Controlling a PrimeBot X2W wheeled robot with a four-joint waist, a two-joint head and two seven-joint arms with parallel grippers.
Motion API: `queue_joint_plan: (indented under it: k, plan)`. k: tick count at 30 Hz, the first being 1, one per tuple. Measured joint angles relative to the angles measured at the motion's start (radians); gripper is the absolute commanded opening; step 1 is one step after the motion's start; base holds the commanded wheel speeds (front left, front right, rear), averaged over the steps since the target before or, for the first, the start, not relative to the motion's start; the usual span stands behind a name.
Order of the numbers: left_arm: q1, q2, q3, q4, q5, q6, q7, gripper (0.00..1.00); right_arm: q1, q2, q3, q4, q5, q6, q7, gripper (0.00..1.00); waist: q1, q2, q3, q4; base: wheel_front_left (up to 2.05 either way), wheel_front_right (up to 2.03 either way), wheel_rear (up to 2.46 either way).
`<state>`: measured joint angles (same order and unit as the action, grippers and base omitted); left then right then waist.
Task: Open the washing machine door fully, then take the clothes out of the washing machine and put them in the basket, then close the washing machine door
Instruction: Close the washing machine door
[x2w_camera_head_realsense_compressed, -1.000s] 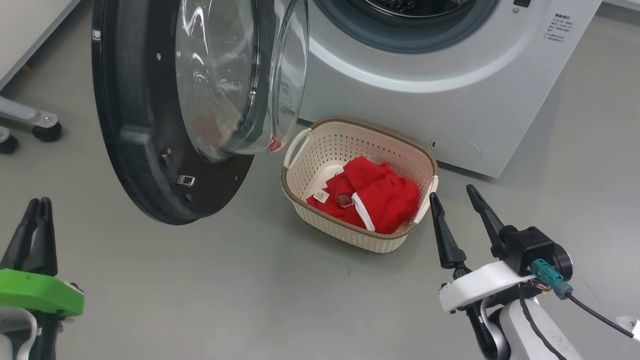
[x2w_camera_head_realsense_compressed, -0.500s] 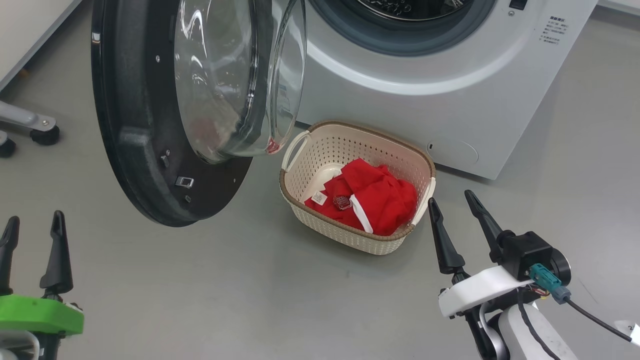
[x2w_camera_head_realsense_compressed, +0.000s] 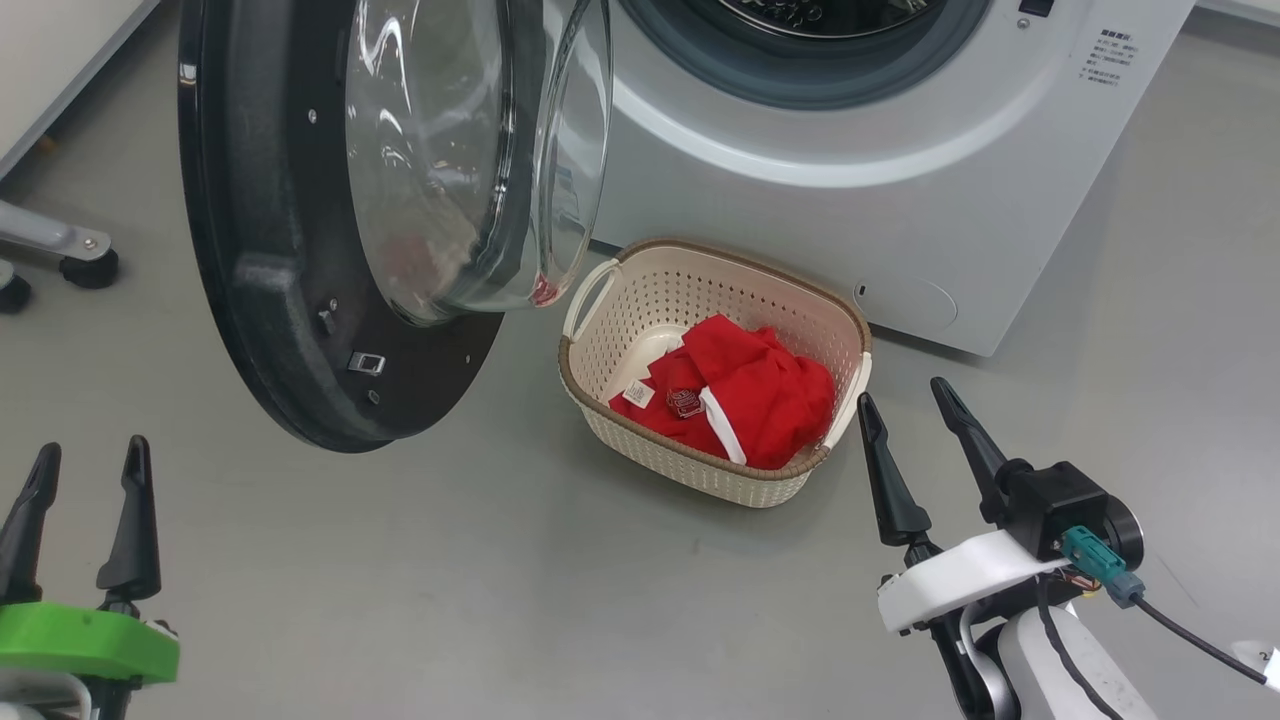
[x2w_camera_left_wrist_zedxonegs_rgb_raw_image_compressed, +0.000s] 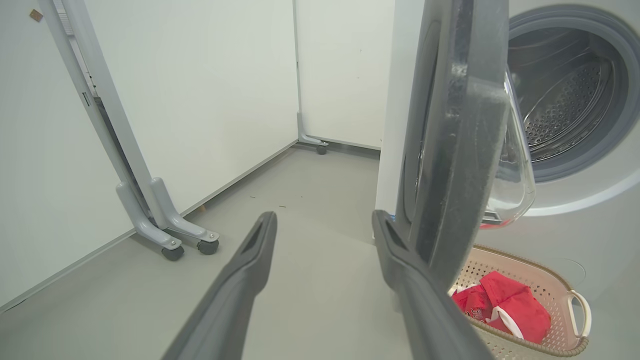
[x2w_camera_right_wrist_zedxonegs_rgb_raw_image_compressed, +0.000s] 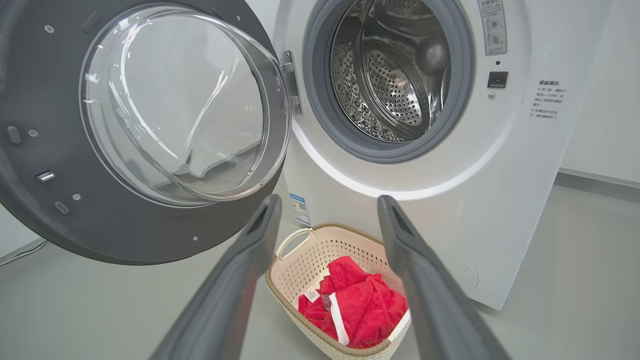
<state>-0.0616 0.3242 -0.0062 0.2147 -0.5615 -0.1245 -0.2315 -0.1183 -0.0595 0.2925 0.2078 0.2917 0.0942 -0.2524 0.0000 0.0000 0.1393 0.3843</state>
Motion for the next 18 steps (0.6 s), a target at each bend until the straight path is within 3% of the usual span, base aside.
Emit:
queue_joint_plan:
  k: [18]
  plan:
    - [-0.004,0.007,-0.024,0.028,0.0,-0.001,-0.016,1.0,0.0,0.001,-0.001,-0.006,0.002,0.0,0.0,1.0,0.0,0.0,0.005,0.0,0.0,0.0,0.0]
